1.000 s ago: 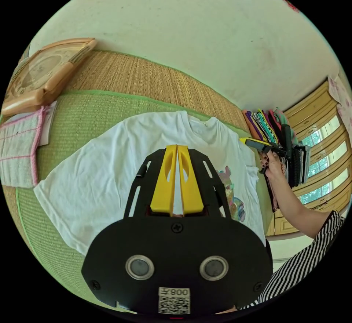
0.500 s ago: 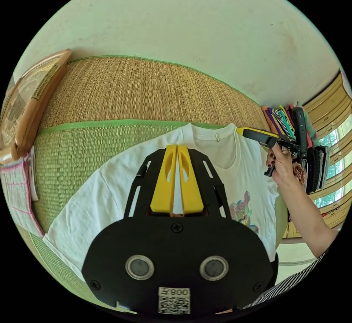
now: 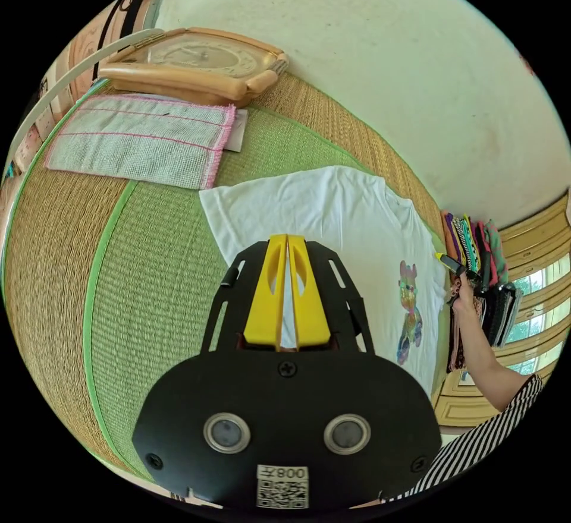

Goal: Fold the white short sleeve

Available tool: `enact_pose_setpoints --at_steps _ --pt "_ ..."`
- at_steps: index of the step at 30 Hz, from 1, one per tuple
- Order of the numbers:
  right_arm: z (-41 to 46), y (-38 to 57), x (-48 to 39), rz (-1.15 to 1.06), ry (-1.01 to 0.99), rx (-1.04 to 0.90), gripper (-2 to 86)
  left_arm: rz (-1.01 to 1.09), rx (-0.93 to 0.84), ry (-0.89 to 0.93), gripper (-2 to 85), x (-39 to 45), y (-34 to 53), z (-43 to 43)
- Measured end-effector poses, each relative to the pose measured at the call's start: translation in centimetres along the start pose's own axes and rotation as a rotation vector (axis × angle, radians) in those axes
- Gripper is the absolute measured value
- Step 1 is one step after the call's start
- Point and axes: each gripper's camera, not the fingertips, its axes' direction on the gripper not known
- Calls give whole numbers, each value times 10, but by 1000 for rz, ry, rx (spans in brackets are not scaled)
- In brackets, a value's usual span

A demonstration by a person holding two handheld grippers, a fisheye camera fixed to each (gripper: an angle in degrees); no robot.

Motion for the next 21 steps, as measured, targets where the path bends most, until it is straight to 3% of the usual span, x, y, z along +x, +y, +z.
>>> enact_pose_setpoints --at_steps 4,9,16,21 --pt "-33 45 -1 -47 -38 22 0 82 4 34 1 9 42 -21" --pt "-26 132 36 51 85 -106 0 105 -153 -90 1 -7 95 -6" --pt "-22 147 88 199 20 -115 1 64 -146 -178 2 -25 112 -22" --pt "-40 196 99 221 37 -117 2 66 -131 -111 4 -33 163 -52"
